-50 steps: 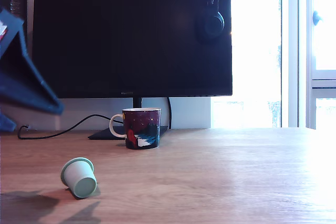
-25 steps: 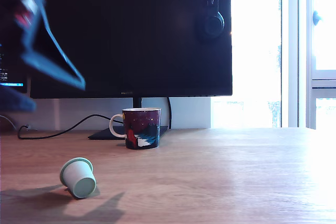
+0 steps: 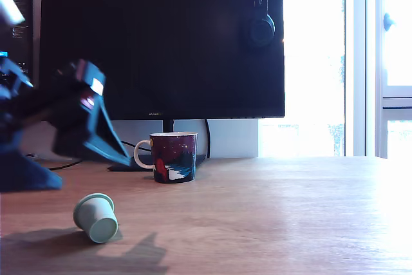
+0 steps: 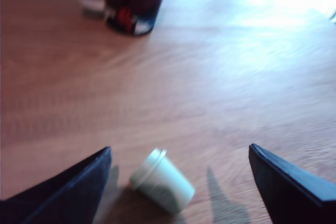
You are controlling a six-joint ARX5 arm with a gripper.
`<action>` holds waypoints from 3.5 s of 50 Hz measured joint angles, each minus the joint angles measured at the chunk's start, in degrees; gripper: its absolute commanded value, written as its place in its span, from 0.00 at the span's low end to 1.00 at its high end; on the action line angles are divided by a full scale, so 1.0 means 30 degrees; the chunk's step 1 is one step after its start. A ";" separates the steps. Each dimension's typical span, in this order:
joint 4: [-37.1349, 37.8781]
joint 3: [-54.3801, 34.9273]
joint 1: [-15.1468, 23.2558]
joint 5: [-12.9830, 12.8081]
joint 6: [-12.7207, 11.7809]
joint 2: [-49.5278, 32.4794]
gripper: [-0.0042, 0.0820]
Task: Pick up the coffee capsules from the table one by one and drop them inside the nearest coffee cup
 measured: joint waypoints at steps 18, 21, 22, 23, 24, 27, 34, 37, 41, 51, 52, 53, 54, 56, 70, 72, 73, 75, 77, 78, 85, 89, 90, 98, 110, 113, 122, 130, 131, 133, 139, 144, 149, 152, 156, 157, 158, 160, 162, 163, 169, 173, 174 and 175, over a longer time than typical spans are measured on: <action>0.2514 -0.0022 -0.0189 0.0000 -0.0495 0.3759 0.93; 0.3045 -0.0036 -0.0189 -0.0007 -0.0495 0.4167 0.93; 0.3162 -0.0036 -0.0189 0.0000 -0.0495 0.4284 0.93; 0.3249 -0.0036 -0.0189 0.0000 -0.0495 0.4401 0.93; 0.3308 -0.0036 -0.0189 0.0000 -0.0510 0.4503 0.93; 0.3337 -0.0036 -0.0189 -0.0007 -0.0590 0.4801 0.89; 0.3351 -0.0036 -0.0189 -0.0015 -0.0627 0.4969 0.63; 0.3359 -0.0036 -0.0189 -0.0015 -0.0627 0.4969 0.47; 0.3359 -0.0036 -0.0189 0.0000 -0.0634 0.4969 0.32; 0.3395 -0.0036 -0.0189 0.0015 -0.0634 0.4969 0.25; 0.3395 -0.0036 -0.0189 0.0015 -0.0627 0.4969 0.25; 0.3402 -0.0036 -0.0189 0.0022 -0.0619 0.4969 0.25; 0.3402 -0.0036 -0.0189 0.0022 -0.0619 0.4969 0.25; 0.3410 -0.0036 -0.0189 0.0087 -0.0539 0.4969 0.25; 0.3701 -0.0036 -0.0189 0.1581 0.1676 0.4969 0.25; 0.3781 -0.0036 -0.0189 0.1953 0.2157 0.4969 0.25; 0.3810 -0.0036 -0.0189 0.2098 0.2346 0.4969 0.25; 0.3920 -0.0036 -0.0189 0.2470 0.2616 0.4969 0.25; 0.4073 -0.0036 -0.0189 0.2885 0.3133 0.4969 0.25; 0.4167 -0.0036 -0.0189 0.3089 0.3133 0.4969 0.25; 0.4641 -0.0036 -0.0189 0.4306 0.4087 0.4969 0.25; 0.4852 -0.0036 -0.0189 0.4422 0.4116 0.4969 0.25; 0.4918 -0.0036 -0.0189 0.4408 0.4116 0.4969 0.25; 0.5515 -0.0036 -0.0160 0.4306 0.4138 0.4962 0.25; 0.5530 -0.0036 -0.0131 0.4299 0.4182 0.4962 0.25; 0.5530 -0.0036 -0.0131 0.4299 0.4182 0.4962 0.25; 0.5530 -0.0036 -0.0131 0.4299 0.4182 0.4962 0.25; 0.5537 -0.0036 -0.0131 0.4299 0.4189 0.4962 0.25; 0.5552 -0.0036 -0.0131 0.4299 0.4182 0.4962 0.25; 0.5625 -0.0036 -0.0131 0.4299 0.4182 0.4962 0.25; 0.6411 -0.0029 -0.0131 0.4299 0.4182 0.4969 0.26; 0.6914 0.0102 -0.0131 0.4299 0.4182 0.4962 0.26; 0.6936 0.0437 -0.0131 0.4299 0.4160 0.4962 0.36; 0.6951 0.0685 -0.0131 0.4299 0.3978 0.4962 0.57; 0.7220 0.0984 -0.0131 0.4299 0.3432 0.4962 0.77; 0.7278 0.1056 -0.0131 0.4306 0.3293 0.4962 0.78; 0.7344 0.1144 -0.0131 0.4320 0.3162 0.4962 0.78; 0.7431 0.1290 -0.0124 0.4422 0.3009 0.4962 0.78; 0.7533 0.1392 -0.0109 0.4554 0.2973 0.4962 0.78; 0.7570 0.1450 -0.0109 0.4619 0.2892 0.4962 0.78; 0.7431 0.1785 -0.0109 0.4728 0.2397 0.4962 0.78; 0.7045 0.2171 -0.0117 0.4320 0.2062 0.4962 0.78; 0.6965 0.2295 -0.0124 0.4153 0.1931 0.4962 0.78; 0.6914 0.2404 -0.0146 0.3912 0.1880 0.4962 0.78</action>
